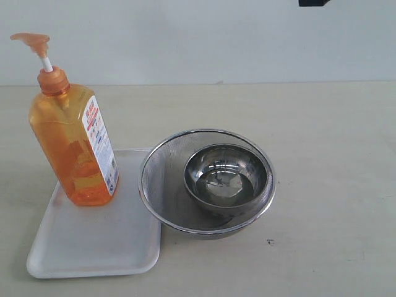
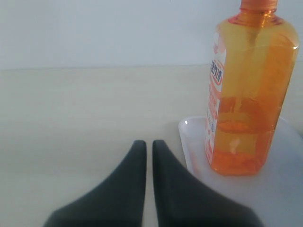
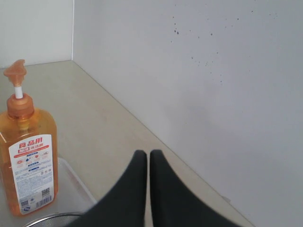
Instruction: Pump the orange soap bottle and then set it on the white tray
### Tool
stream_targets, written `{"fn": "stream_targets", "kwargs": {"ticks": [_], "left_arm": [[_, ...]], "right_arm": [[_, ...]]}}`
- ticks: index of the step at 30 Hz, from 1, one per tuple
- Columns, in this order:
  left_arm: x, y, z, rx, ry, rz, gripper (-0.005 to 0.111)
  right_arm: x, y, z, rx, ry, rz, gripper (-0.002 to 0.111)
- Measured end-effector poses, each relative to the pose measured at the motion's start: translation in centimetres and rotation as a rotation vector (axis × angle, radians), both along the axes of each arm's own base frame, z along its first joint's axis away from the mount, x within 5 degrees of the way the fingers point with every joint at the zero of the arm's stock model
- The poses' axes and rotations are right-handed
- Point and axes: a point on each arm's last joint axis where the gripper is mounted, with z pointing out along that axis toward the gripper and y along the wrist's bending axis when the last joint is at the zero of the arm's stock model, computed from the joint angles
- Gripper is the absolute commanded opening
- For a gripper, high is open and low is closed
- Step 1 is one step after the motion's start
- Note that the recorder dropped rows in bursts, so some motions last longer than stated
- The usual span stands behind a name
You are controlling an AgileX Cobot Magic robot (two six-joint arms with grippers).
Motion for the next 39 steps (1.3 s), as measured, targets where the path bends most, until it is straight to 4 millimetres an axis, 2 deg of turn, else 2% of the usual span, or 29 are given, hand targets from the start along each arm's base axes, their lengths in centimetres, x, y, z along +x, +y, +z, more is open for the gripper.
{"fn": "stream_targets", "kwargs": {"ticks": [8,11,19,23,30,39], "left_arm": [[0.0,0.0,0.0,0.000,0.000,0.000,0.005],[0.0,0.0,0.0,0.000,0.000,0.000,0.005],[0.0,0.0,0.0,0.000,0.002,0.000,0.005],[0.0,0.0,0.0,0.000,0.002,0.000,0.005],[0.0,0.0,0.0,0.000,0.004,0.000,0.005],[0.0,0.0,0.0,0.000,0.004,0.000,0.005]], "right_arm": [[-0.1,0.0,0.1,0.001,-0.004,0.000,0.000],[-0.7,-0.3,0.8,0.008,-0.027,-0.014,0.000],[-5.3,-1.9,5.0,0.129,-0.128,-0.098,0.000],[-7.4,-2.7,5.8,0.161,-0.174,-0.143,0.000],[-11.2,-4.5,3.7,0.201,-0.184,-0.248,0.000],[-16.6,-7.1,-1.2,0.324,-0.177,-0.402,0.000]]}}
